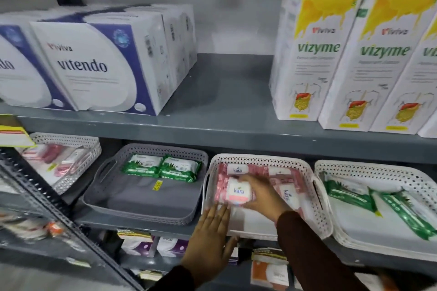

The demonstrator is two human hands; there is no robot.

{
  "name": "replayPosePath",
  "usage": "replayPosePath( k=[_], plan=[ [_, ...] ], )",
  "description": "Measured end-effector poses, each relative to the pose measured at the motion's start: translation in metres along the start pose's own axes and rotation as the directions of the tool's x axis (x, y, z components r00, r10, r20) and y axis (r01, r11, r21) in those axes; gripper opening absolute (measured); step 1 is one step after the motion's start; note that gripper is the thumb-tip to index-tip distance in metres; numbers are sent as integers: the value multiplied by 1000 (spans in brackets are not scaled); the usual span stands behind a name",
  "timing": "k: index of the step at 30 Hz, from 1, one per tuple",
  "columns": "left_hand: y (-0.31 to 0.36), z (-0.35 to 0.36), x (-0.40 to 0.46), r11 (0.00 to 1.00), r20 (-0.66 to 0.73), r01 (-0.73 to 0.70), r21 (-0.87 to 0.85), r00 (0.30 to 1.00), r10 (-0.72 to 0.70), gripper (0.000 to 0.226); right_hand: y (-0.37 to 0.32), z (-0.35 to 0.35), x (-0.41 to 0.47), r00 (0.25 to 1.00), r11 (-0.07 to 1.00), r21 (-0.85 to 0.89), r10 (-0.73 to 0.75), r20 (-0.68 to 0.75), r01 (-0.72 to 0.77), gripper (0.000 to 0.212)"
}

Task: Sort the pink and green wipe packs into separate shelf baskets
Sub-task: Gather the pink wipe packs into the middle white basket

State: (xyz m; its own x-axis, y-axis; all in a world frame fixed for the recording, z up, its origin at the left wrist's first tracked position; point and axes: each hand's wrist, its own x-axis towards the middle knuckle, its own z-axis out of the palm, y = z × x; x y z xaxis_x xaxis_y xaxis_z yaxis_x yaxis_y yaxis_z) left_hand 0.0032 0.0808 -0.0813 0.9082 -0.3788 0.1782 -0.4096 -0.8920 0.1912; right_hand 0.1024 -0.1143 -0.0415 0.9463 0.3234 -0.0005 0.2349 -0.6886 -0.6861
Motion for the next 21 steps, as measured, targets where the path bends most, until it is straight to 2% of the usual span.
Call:
replayPosePath(
  k=[2, 6, 9, 11, 13, 15, 17, 19, 21],
  plan=[
    [-1, 0, 0, 1000, -3, -10, 13, 1000, 10, 68, 4, 10, 11, 1000, 992, -127, 8, -12, -9, 61],
    [0, 3, 2, 998, 14, 5, 65, 1000, -6, 69, 4, 14, 13, 1000, 971, -240, -4, -14, 0, 51],
    [13, 7, 10, 995, 31, -23, 99, 999, 20, 71, 13, 5, -3, 998, 996, -84, 1, -65, -6, 46],
    [27, 11, 16, 993, 30, -61, 97, 998, 58, 72, 22, -9, -17, 983, 1000, -7, 19, -181, -21, 39],
    [43, 16, 23, 992, 24, -91, 89, 996, 89, 71, 34, -26, -30, 932, 1000, 1, 13, -363, -13, 31],
    [66, 20, 32, 989, 40, -126, 81, 992, 123, 69, 50, -51, -48, 843, 1000, 6, 28, -537, -29, 25],
    [86, 25, 41, 986, 45, -151, 72, 988, 148, 68, 68, -77, -61, 748, 993, 5, 89, -658, -114, 23],
    [108, 30, 51, 984, 60, -166, 60, 985, 163, 68, 95, -103, -72, 695, 976, 3, 157, -702, -218, 30],
    [126, 34, 59, 983, 73, -175, 58, 983, 170, 70, 116, -128, -75, 713, 925, -34, 267, -649, -378, 41]
  ],
)
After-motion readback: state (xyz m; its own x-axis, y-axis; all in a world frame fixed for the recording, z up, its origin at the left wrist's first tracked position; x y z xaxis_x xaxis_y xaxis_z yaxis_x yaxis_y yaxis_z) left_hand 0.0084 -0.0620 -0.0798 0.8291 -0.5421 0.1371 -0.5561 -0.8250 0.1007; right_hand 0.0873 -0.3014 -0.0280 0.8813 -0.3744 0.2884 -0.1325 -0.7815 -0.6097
